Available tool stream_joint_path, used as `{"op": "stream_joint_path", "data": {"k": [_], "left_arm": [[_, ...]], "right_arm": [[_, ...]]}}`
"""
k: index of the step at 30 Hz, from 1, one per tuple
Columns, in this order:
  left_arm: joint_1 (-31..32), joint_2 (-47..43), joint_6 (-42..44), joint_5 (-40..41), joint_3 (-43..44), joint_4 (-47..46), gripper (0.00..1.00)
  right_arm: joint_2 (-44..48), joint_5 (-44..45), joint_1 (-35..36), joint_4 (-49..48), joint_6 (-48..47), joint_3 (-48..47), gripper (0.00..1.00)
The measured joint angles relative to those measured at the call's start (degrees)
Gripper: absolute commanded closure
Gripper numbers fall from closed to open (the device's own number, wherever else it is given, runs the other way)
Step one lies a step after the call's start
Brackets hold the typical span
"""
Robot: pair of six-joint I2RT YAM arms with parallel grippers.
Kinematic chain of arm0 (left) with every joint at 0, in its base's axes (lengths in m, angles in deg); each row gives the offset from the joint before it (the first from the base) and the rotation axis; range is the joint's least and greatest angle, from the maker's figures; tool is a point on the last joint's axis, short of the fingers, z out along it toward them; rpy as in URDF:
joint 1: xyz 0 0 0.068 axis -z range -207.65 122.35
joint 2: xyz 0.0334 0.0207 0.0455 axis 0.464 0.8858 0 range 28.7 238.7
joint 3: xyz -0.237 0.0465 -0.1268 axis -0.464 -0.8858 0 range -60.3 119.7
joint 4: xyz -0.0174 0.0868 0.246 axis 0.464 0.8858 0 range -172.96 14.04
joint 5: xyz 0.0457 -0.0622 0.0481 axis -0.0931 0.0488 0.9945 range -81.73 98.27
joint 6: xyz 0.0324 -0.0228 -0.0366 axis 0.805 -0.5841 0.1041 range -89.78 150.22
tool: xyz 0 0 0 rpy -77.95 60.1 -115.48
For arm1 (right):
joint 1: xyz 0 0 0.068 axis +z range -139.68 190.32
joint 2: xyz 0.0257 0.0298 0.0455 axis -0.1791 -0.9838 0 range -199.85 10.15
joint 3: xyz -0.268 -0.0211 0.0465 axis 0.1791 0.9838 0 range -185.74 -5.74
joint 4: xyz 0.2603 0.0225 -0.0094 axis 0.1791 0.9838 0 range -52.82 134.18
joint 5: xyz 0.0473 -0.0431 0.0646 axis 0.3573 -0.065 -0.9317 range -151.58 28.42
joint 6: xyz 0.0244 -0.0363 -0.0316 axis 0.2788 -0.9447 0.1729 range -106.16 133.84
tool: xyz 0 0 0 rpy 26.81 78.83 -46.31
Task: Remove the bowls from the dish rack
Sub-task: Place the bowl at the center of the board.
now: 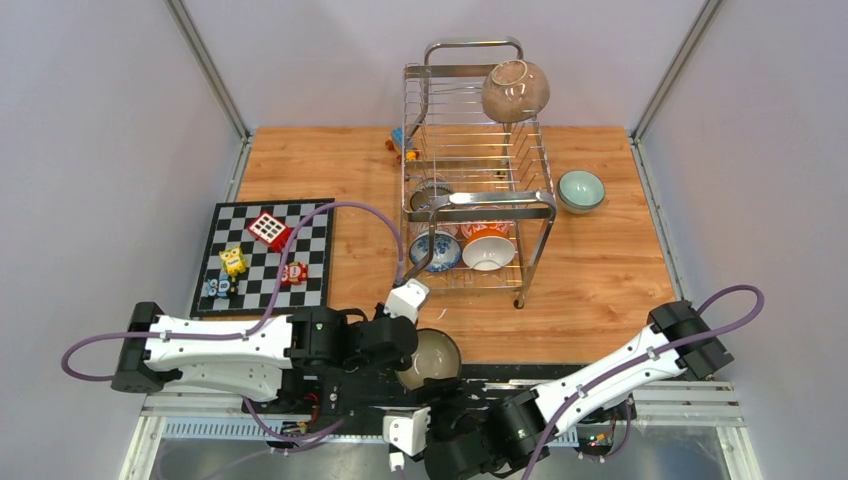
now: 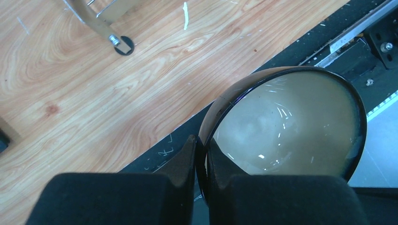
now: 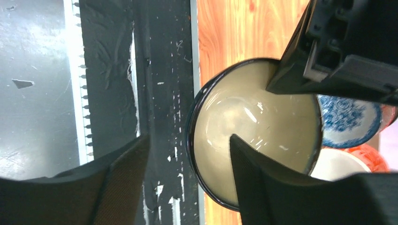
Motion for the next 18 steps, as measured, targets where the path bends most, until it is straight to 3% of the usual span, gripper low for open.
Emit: {"op": "stream_joint_path", "data": {"k": [3,4,18], "left_arm": [[-0.04,-0.68,-0.87,0.79,-0.17,1.16,1.00],[-0.04,-0.81,-1.11,1.07,-0.20,1.33,1.00],[-0.26,-5.97,-3.74,7.23,-0.17,7.26,1.00]], "right_arm": [[-1.77,0.00,0.02,0.70,1.16,-2.62,0.03],[-1.95,-0.02,0.04,0.85,1.53,-3.17,0.01],[3.52,-0.37,1.27,4.28,5.22,-7.58,0.01]]}}
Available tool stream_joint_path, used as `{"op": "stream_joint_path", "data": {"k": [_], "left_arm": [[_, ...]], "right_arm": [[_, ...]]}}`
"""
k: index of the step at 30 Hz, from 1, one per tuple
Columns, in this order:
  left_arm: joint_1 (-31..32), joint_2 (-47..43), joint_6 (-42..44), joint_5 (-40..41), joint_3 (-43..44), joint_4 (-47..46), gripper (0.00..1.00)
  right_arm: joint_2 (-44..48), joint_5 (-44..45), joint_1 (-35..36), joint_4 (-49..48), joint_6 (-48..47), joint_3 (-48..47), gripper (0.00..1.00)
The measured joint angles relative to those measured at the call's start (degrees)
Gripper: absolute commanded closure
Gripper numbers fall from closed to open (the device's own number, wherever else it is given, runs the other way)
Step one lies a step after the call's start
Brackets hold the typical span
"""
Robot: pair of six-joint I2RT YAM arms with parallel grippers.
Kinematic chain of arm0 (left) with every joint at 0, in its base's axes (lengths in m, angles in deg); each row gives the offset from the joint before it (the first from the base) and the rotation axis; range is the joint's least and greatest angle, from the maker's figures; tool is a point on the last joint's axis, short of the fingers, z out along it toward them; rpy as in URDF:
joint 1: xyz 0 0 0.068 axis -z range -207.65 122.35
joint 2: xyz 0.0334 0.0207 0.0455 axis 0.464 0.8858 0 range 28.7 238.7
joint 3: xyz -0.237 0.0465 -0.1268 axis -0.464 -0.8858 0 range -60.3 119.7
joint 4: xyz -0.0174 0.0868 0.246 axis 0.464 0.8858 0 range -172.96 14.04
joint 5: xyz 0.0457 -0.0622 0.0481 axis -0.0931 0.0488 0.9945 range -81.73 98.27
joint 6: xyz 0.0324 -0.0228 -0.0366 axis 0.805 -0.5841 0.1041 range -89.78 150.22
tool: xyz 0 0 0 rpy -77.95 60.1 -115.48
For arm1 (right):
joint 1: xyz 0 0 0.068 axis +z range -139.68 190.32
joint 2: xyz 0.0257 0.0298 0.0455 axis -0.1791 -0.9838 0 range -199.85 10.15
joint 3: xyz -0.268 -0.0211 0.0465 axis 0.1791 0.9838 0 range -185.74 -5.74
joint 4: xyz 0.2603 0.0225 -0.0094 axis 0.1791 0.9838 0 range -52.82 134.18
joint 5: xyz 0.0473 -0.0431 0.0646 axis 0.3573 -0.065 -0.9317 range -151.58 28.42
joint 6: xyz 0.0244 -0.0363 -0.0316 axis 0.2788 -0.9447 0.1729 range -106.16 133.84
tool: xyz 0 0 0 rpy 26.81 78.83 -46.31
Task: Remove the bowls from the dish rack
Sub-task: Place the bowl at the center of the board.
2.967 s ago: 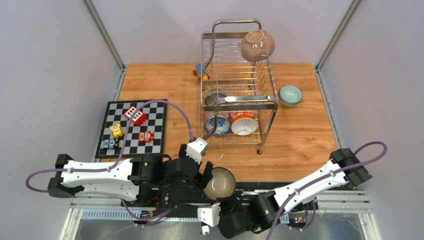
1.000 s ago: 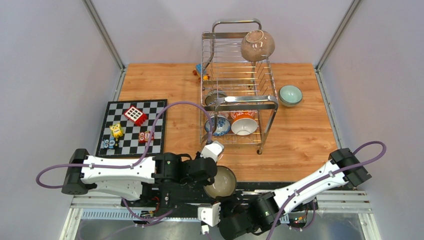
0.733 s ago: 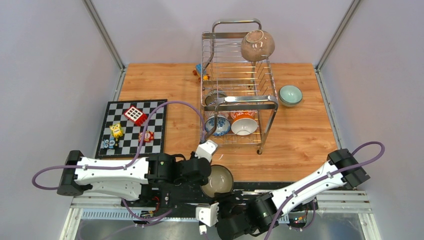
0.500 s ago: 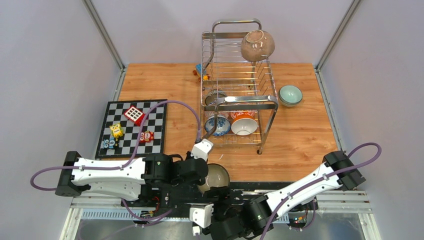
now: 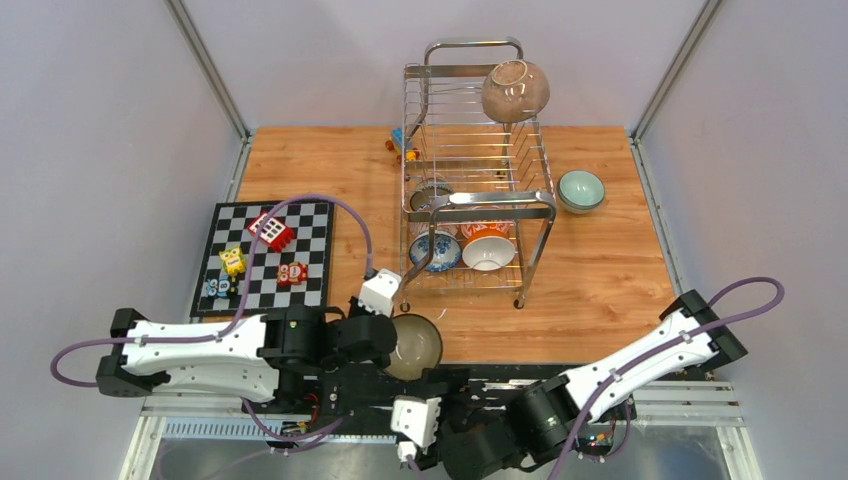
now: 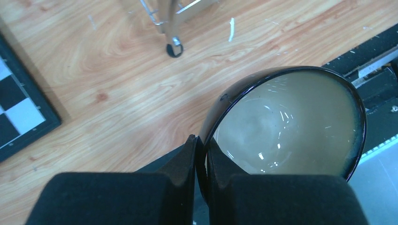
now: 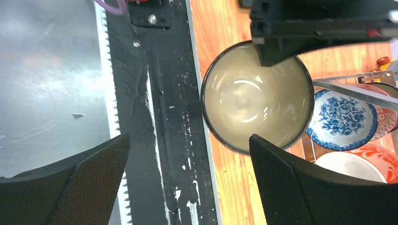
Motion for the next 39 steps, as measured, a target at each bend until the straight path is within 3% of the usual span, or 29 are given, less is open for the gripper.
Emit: {"op": "stream_joint_path", "data": {"k": [10,14,19,25,29,39], "left_arm": [[-0.22,-12.74,-3.41,10.27,3.15,14.80,1.00],[-4.07,-14.12,-1.03,14.21,5.11,17.75,1.00],[-17.53,-9.79,7.37,13.92,6.84,15.72,1.00],[-40.83,-7.26,16.94,3.63,6.71,7.04,1.00],[-49.37,-2.51,18.91,-1.46,6.73,1.33,1.00],[-68.22,20.41,15.50,-12.31,7.96,-16.22,1.00]], "right_arm": [[14.93,-3.80,0.15,1.07,3.65,0.28,0.01],[19.37,-2.49,0.15,1.03,5.31,4.55,0.01],[19.93,0.44,-0.46,0.74,6.32,9.64,0.01],[19.19,2.82,-3.41,-4.81,6.67,15.39,0.02],[18.60,4.48,-4.02,-7.63,7.74,18.91,0.03],[11.02,9.92,-4.04,-10.32,14.51,22.53,0.07]]}}
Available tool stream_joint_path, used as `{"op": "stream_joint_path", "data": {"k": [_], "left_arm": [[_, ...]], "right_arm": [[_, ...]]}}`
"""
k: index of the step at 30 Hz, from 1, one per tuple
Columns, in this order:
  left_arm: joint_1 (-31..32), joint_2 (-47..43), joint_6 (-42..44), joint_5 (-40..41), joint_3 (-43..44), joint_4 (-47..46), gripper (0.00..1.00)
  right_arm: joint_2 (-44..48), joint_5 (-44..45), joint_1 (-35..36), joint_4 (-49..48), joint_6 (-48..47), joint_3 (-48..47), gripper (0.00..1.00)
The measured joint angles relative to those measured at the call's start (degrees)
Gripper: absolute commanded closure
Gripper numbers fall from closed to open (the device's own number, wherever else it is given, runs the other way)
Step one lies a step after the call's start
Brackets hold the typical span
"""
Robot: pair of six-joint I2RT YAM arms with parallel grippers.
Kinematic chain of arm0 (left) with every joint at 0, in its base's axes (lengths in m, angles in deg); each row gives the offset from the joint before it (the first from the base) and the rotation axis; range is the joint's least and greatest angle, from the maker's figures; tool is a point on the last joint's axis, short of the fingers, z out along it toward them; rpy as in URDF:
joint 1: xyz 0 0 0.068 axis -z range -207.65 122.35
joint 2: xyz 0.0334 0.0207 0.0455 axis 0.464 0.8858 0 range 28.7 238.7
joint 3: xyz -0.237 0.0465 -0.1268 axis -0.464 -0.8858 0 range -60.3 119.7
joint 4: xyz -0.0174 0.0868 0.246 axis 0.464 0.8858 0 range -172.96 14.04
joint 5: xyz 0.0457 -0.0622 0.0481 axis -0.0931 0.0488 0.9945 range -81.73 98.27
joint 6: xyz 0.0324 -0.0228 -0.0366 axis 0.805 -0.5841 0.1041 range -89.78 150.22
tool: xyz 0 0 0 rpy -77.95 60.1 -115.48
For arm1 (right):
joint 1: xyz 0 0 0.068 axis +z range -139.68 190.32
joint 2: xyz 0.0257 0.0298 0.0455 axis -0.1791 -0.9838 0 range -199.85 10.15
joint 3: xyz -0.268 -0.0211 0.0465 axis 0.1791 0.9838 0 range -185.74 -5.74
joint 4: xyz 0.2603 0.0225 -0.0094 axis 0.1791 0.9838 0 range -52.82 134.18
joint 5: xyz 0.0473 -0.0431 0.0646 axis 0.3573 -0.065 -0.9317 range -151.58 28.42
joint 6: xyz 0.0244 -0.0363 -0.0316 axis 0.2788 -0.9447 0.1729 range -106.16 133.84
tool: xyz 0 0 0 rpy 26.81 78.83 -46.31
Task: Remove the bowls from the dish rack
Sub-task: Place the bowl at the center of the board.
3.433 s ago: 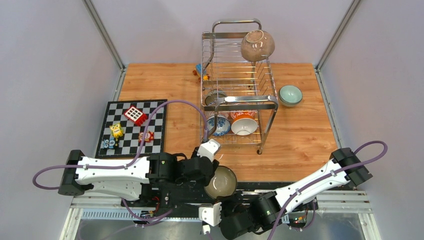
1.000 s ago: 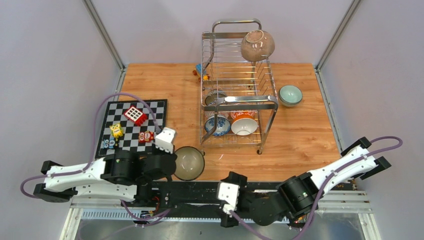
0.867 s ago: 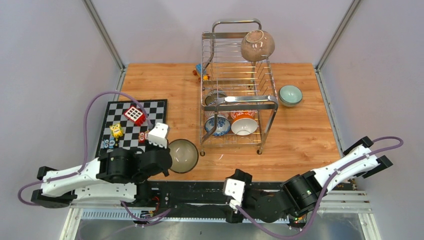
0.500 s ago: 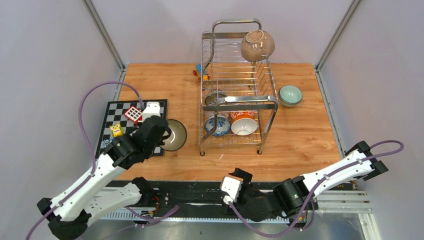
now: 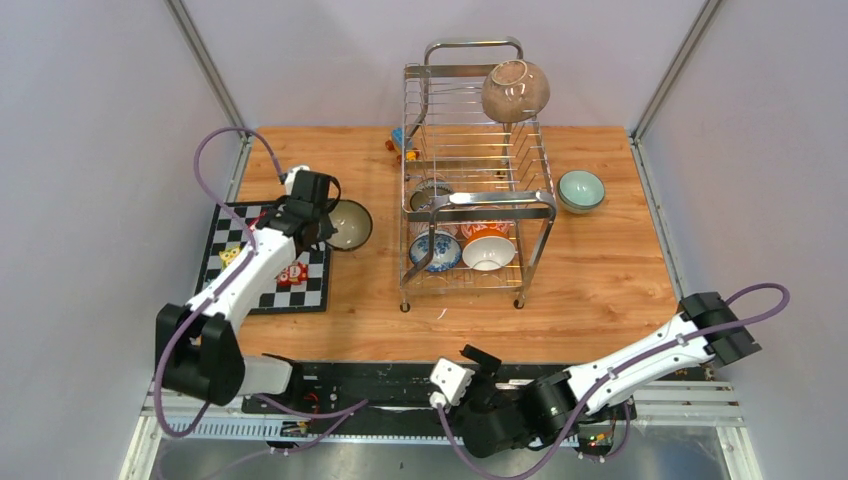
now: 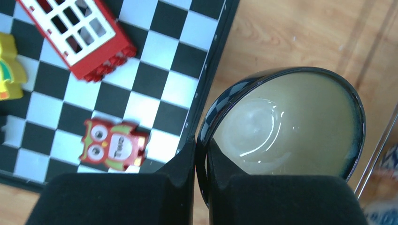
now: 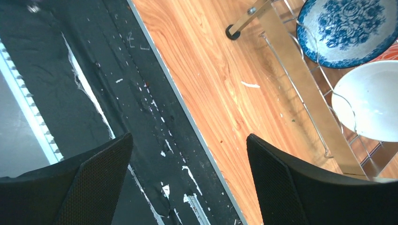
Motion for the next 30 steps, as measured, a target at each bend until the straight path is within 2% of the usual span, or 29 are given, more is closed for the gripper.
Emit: {"op": "stream_joint_path", "data": {"k": [4,11,21,30], "left_arm": [[-4.37,7.19,-1.16,-3.10,3.37,-6.14,1.00],[-7.98,20.63,-2.27,-6.91,15.96,-13.33,1.00],[-15.10,40.02,-5.01,-10.93,33.48,-13.81,1.00],[-16.41,47.36,-5.62,-11.74,39.15,-13.33,1.00]], "right_arm": [[-5.97,0.57,0.07,0.39,2.69,-0.52,0.07],[-11.54,4.13,0.33,0.79,4.72,-2.58,0.06],[-4.04,4.96,-1.09,0.94,5.99,-0.79,0.09],[1.29,4.37,-2.32,1.42,6.62,1.29,0.11]]}}
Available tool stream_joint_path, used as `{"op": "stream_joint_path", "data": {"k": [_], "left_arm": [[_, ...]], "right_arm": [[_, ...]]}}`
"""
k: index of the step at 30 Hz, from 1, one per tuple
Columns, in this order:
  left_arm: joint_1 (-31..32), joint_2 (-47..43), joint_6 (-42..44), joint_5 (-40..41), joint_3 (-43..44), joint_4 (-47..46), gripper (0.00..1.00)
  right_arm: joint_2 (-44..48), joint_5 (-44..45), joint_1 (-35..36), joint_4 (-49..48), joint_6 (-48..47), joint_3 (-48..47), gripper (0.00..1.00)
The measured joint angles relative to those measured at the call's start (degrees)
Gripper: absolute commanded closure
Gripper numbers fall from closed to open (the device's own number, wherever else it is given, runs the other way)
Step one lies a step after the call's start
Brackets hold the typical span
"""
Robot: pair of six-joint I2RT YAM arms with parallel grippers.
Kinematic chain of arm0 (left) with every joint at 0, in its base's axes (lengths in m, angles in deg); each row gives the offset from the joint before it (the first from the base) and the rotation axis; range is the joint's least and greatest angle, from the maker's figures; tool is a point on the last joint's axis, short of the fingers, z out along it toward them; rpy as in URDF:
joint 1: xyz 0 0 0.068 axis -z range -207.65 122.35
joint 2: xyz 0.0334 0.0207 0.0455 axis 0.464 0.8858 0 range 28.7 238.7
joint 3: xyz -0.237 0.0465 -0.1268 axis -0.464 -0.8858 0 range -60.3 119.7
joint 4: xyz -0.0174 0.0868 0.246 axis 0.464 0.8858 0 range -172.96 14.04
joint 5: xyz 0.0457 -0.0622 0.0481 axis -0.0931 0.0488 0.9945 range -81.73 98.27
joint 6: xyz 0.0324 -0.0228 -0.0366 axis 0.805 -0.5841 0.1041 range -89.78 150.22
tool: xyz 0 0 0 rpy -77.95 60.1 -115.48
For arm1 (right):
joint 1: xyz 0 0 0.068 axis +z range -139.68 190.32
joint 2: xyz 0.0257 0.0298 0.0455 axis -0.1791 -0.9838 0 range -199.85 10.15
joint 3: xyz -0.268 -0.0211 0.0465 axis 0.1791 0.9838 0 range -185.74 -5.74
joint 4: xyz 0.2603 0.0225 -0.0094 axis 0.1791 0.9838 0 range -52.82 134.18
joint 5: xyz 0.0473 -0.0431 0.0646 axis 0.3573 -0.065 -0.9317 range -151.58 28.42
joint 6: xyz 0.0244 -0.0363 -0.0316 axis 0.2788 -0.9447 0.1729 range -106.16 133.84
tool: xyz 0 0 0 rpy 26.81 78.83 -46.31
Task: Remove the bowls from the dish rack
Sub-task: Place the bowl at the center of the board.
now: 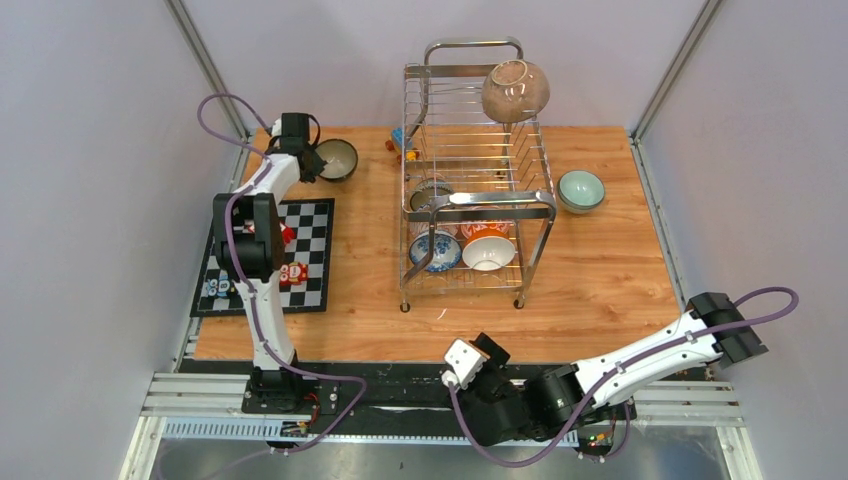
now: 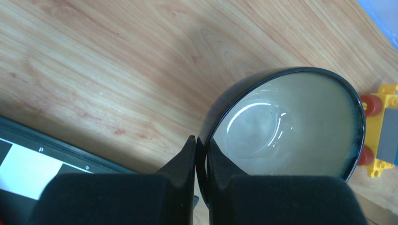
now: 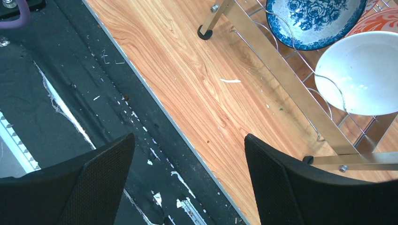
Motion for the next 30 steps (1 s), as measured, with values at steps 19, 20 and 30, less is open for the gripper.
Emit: {"op": "stream_joint_path", "data": {"k": [19,20,30], "left_arm": [[-1.64,4.07,-2.36,-4.39,1.49,-0.87,0.99],[-1.64,4.07,-2.36,-4.57,1.49,-0.72,0.96],[-1.64,4.04,-2.78,-7.23,1.40,-1.51,0.62]], "right_arm": [[2.64,-0.28,-0.83,0.28,1.11,0.76,0.10],[2.60,-0.28,-0.81,0.26,1.22,0.76,0.10],[2.62,-0.28,-0.81,0.26,1.68,0.79,0.09]]}}
